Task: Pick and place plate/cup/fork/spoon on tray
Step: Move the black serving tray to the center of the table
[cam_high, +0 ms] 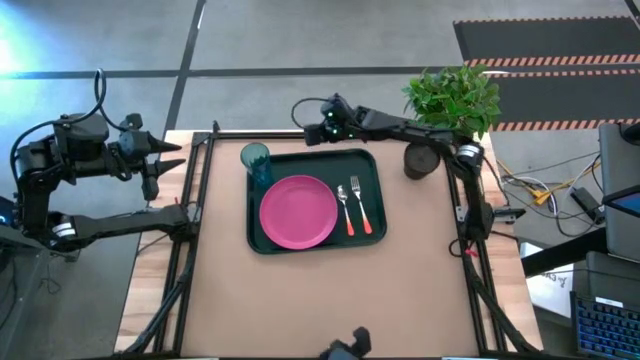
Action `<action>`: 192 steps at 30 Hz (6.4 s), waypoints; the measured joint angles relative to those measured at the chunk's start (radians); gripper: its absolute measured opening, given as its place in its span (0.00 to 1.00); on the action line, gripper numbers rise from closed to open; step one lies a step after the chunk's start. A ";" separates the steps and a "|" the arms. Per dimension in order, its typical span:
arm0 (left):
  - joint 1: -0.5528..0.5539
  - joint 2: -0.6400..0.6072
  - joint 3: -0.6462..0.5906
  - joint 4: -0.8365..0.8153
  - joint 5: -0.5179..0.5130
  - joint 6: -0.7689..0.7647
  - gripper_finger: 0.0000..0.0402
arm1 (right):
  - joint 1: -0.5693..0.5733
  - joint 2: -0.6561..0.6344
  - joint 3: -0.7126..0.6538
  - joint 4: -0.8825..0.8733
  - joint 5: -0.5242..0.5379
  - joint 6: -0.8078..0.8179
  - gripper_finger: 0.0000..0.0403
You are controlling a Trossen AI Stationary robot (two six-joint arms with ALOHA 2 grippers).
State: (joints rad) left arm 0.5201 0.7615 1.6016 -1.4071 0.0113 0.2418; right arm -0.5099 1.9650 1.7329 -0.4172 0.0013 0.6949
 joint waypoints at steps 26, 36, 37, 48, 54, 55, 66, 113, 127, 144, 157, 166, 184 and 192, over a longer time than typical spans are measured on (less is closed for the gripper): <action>0.000 0.000 0.000 -0.039 0.000 -0.003 0.33 | -0.014 0.474 0.595 -0.541 0.079 -0.161 0.02; 0.000 0.000 0.000 -0.039 0.000 -0.003 0.33 | 0.019 0.471 0.583 -0.608 0.117 -0.164 0.02; 0.000 0.000 0.000 -0.039 0.000 -0.003 0.33 | 0.025 0.471 0.582 -0.615 0.116 -0.164 0.02; 0.000 0.000 0.000 -0.041 0.000 -0.027 0.33 | 0.107 0.470 0.581 -0.717 0.160 -0.164 0.02; 0.000 0.000 0.000 -0.042 0.000 -0.027 0.33 | 0.149 0.470 0.580 -0.717 0.201 -0.163 0.02; 0.000 0.000 0.000 -0.042 0.000 -0.027 0.33 | 0.152 0.467 0.580 -0.722 0.220 -0.165 0.02; 0.000 0.000 0.000 -0.048 0.000 -0.028 0.33 | 0.250 0.247 0.578 -0.828 0.418 -0.110 0.02; 0.000 0.000 0.000 -0.046 0.000 -0.026 0.33 | 0.867 0.139 0.040 -0.624 0.103 0.762 0.02; 0.000 0.002 0.000 -0.045 0.000 -0.026 0.33 | 0.924 0.138 0.031 -0.704 0.080 0.833 0.02; 0.000 0.002 -0.005 -0.046 0.000 -0.027 0.33 | 0.991 0.137 0.030 -0.911 0.027 0.918 0.02; 0.000 0.002 -0.005 -0.046 0.000 -0.028 0.33 | 1.008 0.097 0.030 -0.933 0.107 1.001 0.02; 0.000 0.002 -0.005 -0.046 0.000 -0.028 0.33 | 1.007 0.066 0.012 -0.858 0.183 1.003 0.02; 0.000 0.002 -0.005 -0.046 0.000 -0.028 0.33 | 1.017 -0.035 -0.298 -0.549 0.155 1.034 0.02; 0.000 0.002 -0.005 -0.046 0.000 -0.028 0.33 | 1.043 -0.195 -0.447 -0.557 0.149 1.107 0.02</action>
State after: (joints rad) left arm 0.5203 0.7631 1.5967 -1.4532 0.0116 0.2134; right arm 0.5328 1.7703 1.2861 -0.9744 0.1499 1.8020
